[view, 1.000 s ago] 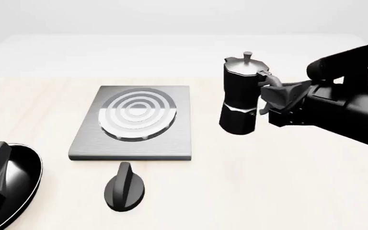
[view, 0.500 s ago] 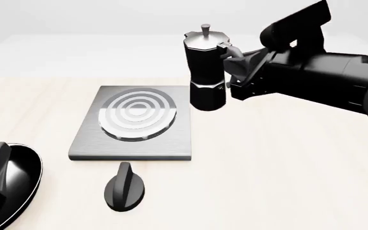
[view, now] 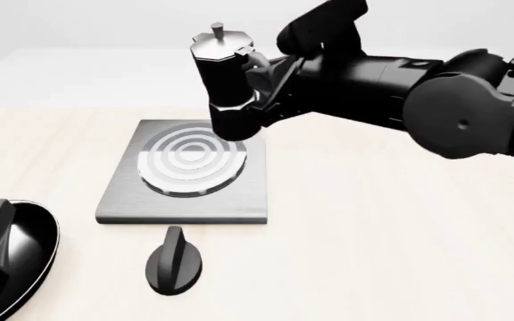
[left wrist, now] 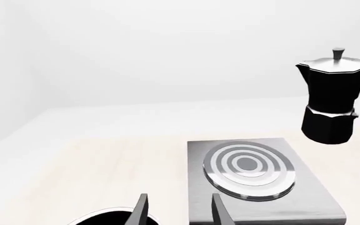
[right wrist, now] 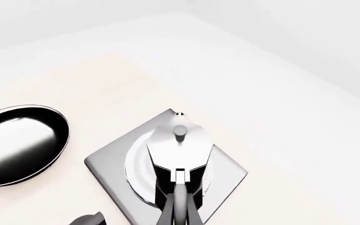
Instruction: Turn on the stove and put the moka pot on it.
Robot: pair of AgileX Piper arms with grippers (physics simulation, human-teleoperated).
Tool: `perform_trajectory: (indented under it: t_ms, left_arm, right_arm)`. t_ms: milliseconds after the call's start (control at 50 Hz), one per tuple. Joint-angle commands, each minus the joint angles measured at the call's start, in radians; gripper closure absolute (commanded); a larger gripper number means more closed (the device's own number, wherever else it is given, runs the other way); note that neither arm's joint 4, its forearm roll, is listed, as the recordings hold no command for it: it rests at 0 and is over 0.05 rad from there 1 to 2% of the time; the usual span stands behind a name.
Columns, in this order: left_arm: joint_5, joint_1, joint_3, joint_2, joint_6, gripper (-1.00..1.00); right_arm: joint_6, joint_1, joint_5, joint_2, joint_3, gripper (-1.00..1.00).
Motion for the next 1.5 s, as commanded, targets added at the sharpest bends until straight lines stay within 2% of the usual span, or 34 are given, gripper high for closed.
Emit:
perform_trajectory:
  t_ms: [20,440,540,1000,1500]
  left_arm:
    - [0.001,0.002,0.001,0.000,0.002,-1.00]
    - [0.003,0.006,0.000,0.000,0.003,-1.00]
    - [0.006,0.007,-0.003,0.000,0.003,-1.00]
    - [0.004,0.022,0.000,0.000,-0.019,-1.00]
    - [0.012,0.022,-0.003,0.000,-0.019,-1.00]
  right_arm:
    - [-0.002,0.039,-0.047,0.095,-0.075,1.00]
    - [0.033,0.057,-0.150,0.283,-0.146,1.00]
    - [0.062,0.060,-0.167,0.316,-0.169,1.00]
    - [0.091,0.035,-0.175,0.496,-0.320,1.00]
    - [0.126,-0.007,-0.248,0.636,-0.365,1.00]
